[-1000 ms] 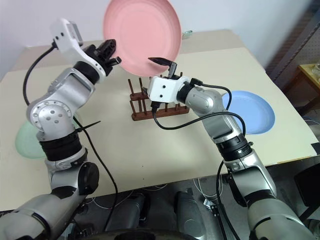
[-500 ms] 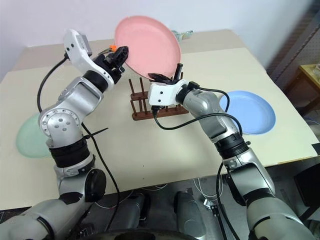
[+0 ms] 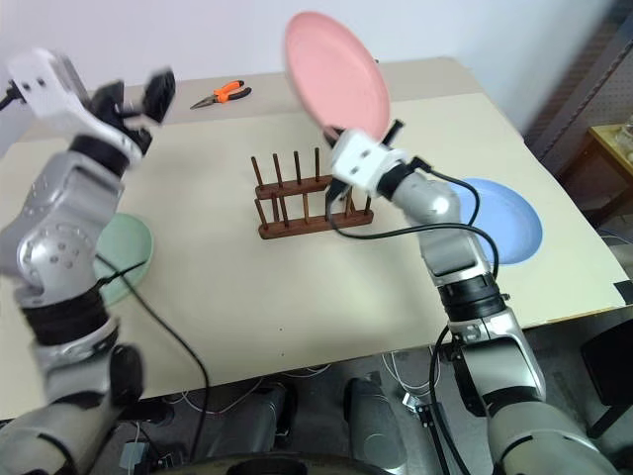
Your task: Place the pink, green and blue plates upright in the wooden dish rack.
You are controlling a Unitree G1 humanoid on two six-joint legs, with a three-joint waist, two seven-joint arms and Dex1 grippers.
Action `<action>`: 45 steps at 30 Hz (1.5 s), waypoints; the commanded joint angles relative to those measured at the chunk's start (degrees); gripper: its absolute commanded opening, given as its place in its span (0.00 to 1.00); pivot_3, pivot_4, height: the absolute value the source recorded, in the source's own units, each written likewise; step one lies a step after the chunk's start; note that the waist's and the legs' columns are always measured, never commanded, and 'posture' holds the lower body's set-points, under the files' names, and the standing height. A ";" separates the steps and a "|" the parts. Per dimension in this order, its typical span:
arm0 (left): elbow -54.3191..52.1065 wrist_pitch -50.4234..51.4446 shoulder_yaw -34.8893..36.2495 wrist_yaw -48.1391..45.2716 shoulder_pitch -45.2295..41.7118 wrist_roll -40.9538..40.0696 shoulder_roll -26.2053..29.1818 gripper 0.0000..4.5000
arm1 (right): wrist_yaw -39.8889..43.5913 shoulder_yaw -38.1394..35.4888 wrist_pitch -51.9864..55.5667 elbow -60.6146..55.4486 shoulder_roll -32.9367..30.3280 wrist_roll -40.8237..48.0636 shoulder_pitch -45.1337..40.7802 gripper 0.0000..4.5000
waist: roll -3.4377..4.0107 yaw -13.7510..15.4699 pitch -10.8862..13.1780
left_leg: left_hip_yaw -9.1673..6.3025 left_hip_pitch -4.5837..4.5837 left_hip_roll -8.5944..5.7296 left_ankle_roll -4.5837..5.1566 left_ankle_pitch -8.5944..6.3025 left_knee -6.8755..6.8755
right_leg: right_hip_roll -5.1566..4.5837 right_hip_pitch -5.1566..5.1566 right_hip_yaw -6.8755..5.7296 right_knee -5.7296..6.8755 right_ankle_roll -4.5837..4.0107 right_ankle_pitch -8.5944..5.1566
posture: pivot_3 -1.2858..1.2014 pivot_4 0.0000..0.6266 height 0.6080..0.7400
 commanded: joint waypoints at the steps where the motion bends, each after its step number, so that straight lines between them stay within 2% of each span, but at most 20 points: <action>1: -4.94 -3.46 -5.99 -10.08 4.44 -0.33 0.14 0.99 | 1.98 -8.39 16.39 -10.96 1.67 21.61 1.03 0.00 | -0.01 0.48 0.01 | -0.09 -0.06 0.00 0.09 -0.06 0.05 | -0.09 0.01 -0.07 -0.01 -0.01 0.00 | 0.52 0.24 1.00; 4: -6.92 -4.23 -8.33 -15.31 7.12 -1.80 -0.56 0.99 | 0.74 -11.43 24.39 -14.45 1.79 29.87 3.00 0.00 | -0.02 0.73 0.01 | -0.19 -0.18 0.00 0.11 -0.07 0.13 | -0.19 -0.01 -0.09 -0.12 -0.14 -0.01 | 0.52 0.24 1.00; 10: -10.38 -3.10 -12.11 -21.21 10.23 -2.29 -0.06 0.99 | -2.16 -13.59 29.81 -15.81 1.34 35.71 4.03 0.00 | 0.13 -0.05 0.00 | -0.06 -0.17 0.04 0.11 -0.07 0.03 | -0.18 -0.11 -0.04 -0.13 -0.28 -0.05 | 0.52 0.24 1.00; 19: -10.79 -2.77 -13.57 -22.50 11.36 -0.99 0.01 0.99 | -3.11 -14.32 34.61 -13.13 1.19 39.90 5.12 0.00 | 0.13 0.10 0.01 | -0.02 -0.22 0.07 0.13 -0.06 0.10 | -0.15 -0.14 -0.07 -0.08 -0.16 0.01 | 0.52 0.24 1.00; 24: -11.02 -2.75 -14.15 -22.39 11.87 -0.17 -0.31 0.99 | -4.73 -13.02 34.01 -9.19 0.78 36.84 4.25 0.00 | 0.13 0.06 0.00 | -0.02 -0.21 0.07 0.13 -0.06 0.10 | -0.14 -0.15 -0.07 -0.08 -0.13 0.02 | 0.52 0.24 1.00; 27: -11.31 -2.78 -14.79 -22.46 12.26 0.34 -0.36 1.00 | -4.59 -12.17 32.63 -6.62 0.64 34.78 3.54 0.25 | 0.14 0.08 0.01 | -0.03 -0.21 0.07 0.13 -0.06 0.09 | -0.14 -0.15 -0.07 -0.07 -0.13 0.02 | 0.52 0.24 1.00; 30: -11.32 -2.95 -15.05 -22.53 12.53 0.72 -0.37 1.00 | -4.69 -11.65 30.73 -6.09 0.54 32.44 3.13 0.56 | 0.14 0.07 0.01 | -0.01 -0.21 0.07 0.13 -0.06 0.09 | -0.13 -0.15 -0.07 -0.08 -0.13 0.03 | 0.52 0.24 1.00; 32: -11.28 -3.03 -14.91 -22.61 12.88 0.95 -0.37 1.00 | -5.33 -11.52 28.66 -6.01 0.31 30.22 2.88 0.81 | 0.14 0.08 0.01 | -0.02 -0.22 0.07 0.13 -0.06 0.09 | -0.13 -0.15 -0.07 -0.08 -0.12 0.03 | 0.52 0.24 1.00; 33: -11.22 -3.09 -14.79 -22.67 13.06 1.09 -0.35 1.00 | -5.28 -11.40 27.62 -6.03 0.00 29.17 2.79 0.90 | 0.14 0.08 0.01 | -0.01 -0.22 0.07 0.13 -0.06 0.09 | -0.13 -0.15 -0.07 -0.08 -0.12 0.03 | 0.52 0.24 1.00; 38: -10.78 -3.36 -14.21 -22.87 13.79 1.75 -0.13 1.00 | -4.18 -11.50 23.28 -6.69 -2.30 25.69 2.32 0.90 | 0.14 0.16 0.01 | -0.01 -0.22 0.06 0.13 -0.06 0.11 | -0.13 -0.15 -0.07 -0.09 -0.12 0.03 | 0.52 0.24 1.00; 42: -8.44 -4.59 -11.33 -22.16 14.80 3.33 0.52 1.00 | -0.58 -11.09 16.45 -7.18 -9.20 19.68 0.26 0.90 | 0.18 0.16 0.04 | 0.00 -0.23 0.06 0.13 -0.06 0.11 | -0.13 -0.15 -0.07 -0.10 -0.11 0.03 | 0.52 0.24 1.00; 43: -7.62 -5.00 -10.54 -21.61 14.92 3.98 0.61 1.00 | 0.77 -10.44 15.35 -7.33 -10.71 18.70 0.02 0.95 | 0.18 0.16 0.04 | 0.00 -0.23 0.06 0.13 -0.06 0.11 | -0.13 -0.15 -0.07 -0.10 -0.12 0.03 | 0.52 0.24 1.00; 45: -5.96 -5.15 -8.86 -20.22 15.17 5.13 0.65 1.00 | 3.87 -8.82 14.24 -8.55 -12.99 17.98 0.01 0.95 | 0.17 0.14 0.04 | -0.01 -0.23 0.06 0.13 -0.06 0.11 | -0.13 -0.14 -0.10 -0.11 -0.12 0.02 | 0.52 0.24 1.00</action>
